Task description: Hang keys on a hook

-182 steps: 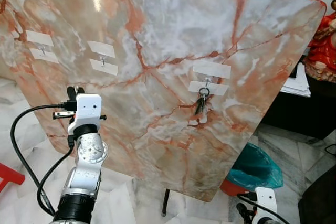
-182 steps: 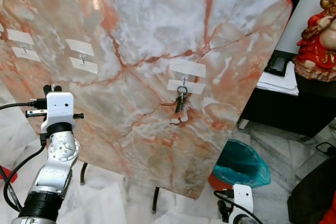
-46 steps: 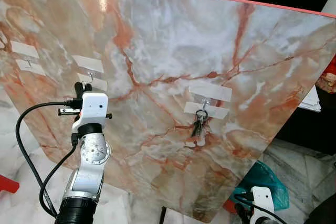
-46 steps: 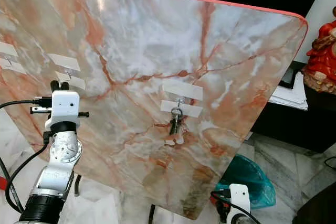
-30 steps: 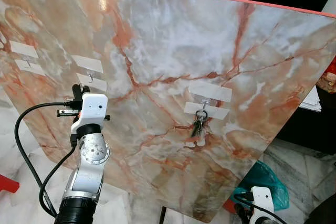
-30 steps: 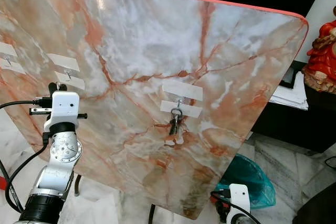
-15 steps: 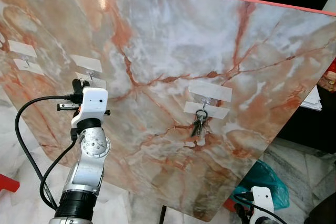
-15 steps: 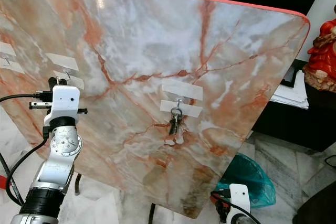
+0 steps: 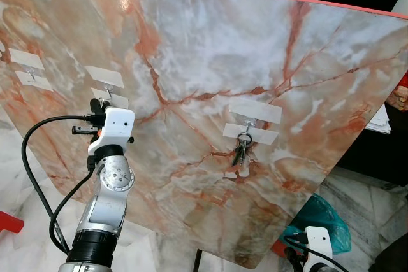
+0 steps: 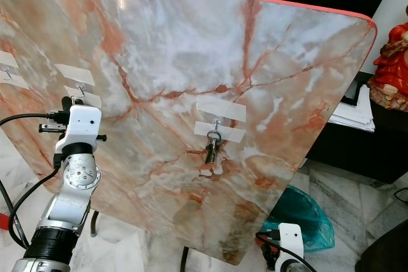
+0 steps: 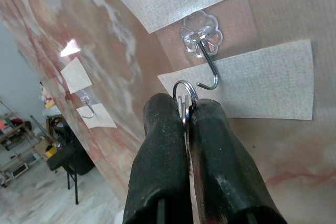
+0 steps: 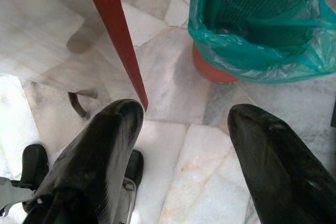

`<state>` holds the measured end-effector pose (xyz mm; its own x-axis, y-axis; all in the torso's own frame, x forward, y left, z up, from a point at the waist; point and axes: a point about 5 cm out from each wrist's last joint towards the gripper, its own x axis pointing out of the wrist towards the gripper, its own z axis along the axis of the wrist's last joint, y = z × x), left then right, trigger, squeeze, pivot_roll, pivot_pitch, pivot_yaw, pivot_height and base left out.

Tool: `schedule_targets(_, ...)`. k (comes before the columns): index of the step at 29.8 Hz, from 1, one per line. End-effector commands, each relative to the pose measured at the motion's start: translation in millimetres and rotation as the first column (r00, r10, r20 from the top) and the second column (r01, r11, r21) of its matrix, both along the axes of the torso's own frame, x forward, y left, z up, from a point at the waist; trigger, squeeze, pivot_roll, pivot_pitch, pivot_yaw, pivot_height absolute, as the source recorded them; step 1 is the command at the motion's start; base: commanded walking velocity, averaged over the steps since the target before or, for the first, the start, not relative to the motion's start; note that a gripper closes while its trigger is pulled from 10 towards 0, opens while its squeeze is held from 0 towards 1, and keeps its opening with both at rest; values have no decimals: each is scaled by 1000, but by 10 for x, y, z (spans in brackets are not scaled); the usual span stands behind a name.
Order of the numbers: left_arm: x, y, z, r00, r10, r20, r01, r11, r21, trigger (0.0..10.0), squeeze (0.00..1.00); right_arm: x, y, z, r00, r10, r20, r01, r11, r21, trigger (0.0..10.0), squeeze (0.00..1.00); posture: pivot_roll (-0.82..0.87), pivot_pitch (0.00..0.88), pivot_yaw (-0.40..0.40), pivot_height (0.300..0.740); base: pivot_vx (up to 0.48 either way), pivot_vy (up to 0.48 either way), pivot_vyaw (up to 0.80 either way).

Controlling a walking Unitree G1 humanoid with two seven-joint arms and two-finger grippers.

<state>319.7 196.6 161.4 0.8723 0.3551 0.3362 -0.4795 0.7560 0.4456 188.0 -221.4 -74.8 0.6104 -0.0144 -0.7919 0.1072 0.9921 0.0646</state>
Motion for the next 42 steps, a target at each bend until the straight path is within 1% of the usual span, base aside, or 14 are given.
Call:
schedule_targets(1,25,-40,56,1000,-16,5,15,1000,23,10000,0,0,-41,8,1000,-16,-1,16,1000,-5,10000,0,26,26,-89,740,0,0,0)
schedule_targets(10,37,-68,59,1000,-29,-4,30,999,39,10000,0,-1,-38,7,1000,-16,-1,16,1000,-4,10000,0,26,26,-88,740,0,0,0)
schedule_targets(14,40,-71,86,1000,-27,5,26,999,47,10000,0,-1,-37,7,1000,-16,-1,16,1000,-4,10000,0,27,26,-88,740,0,0,0)
schedule_targets(18,29,-45,131,1000,-2,29,0,998,58,10000,0,0,-37,7,1000,-16,0,16,1000,-3,10000,0,27,25,-87,740,0,0,0)
schedule_targets(24,21,7,144,999,31,27,-33,997,70,10000,0,-4,-34,5,1000,-17,1,17,1000,-2,10000,0,29,21,-85,740,0,0,0)
schedule_targets(30,22,55,237,998,50,42,-54,992,111,10000,0,-15,-18,-4,1000,-20,-1,20,1000,3,10000,0,43,13,-77,740,0,0,0)
schedule_targets(36,-8,63,284,998,40,42,-46,988,147,10000,0,-20,6,-12,1000,-21,-1,21,1000,10,10000,0,53,10,-69,740,0,0,0)
schedule_targets(37,-34,45,303,999,23,34,-28,982,186,10000,0,-20,15,-14,1000,-22,-1,22,1000,12,10000,0,53,10,-65,740,0,0,0)
schedule_targets(39,-62,43,299,1000,12,23,-17,978,210,10000,0,-22,26,-17,1000,-22,-2,22,1000,14,10000,0,52,6,-56,740,0,0,0)
schedule_targets(42,-157,50,268,1000,5,-1,-5,964,265,10000,0,-25,37,-21,1000,-29,0,29,999,19,10000,0,56,5,-48,740,0,0,0)
